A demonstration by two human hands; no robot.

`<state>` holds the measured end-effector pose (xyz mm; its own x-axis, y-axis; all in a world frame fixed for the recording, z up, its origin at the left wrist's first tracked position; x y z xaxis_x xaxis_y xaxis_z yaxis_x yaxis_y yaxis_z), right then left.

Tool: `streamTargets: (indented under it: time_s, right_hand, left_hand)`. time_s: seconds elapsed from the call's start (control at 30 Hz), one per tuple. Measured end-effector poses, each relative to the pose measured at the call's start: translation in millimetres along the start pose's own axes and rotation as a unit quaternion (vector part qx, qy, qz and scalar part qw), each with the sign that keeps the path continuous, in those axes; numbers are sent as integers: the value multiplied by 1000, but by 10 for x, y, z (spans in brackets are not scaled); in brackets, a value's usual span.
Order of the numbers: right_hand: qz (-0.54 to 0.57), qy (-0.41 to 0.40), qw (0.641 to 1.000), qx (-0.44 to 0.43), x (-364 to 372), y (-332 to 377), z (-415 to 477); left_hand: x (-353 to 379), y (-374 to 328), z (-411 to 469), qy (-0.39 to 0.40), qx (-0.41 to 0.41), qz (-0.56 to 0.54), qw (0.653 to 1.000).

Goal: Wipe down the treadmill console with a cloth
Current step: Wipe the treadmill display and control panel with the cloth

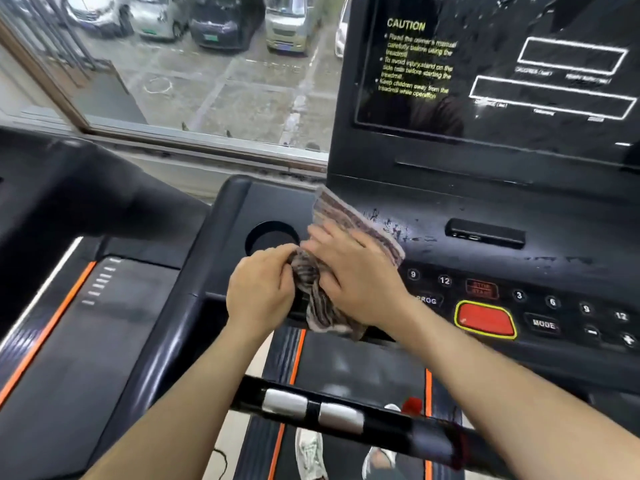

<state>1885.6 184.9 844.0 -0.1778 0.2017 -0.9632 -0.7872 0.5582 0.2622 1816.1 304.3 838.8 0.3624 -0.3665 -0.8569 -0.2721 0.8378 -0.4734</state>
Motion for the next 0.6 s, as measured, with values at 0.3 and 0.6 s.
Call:
streamTargets:
  time_s: [0.3, 0.6]
  right_hand:
    - [42, -41, 994, 87, -218, -660, -391]
    - [33, -38, 999, 0, 57, 208, -35]
  left_hand:
    - [-35, 14, -29, -34, -13, -28, 999]
    - [33, 133, 14, -16, -53, -51, 997]
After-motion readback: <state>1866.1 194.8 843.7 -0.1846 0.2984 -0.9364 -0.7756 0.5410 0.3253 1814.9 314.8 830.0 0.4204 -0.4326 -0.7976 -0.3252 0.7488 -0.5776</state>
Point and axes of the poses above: each hand's wrist, its own z-axis towards the middle knuckle, its own x-axis out of the palm, y = z × x, the point moved 6 cm from there along z, towards the middle knuckle
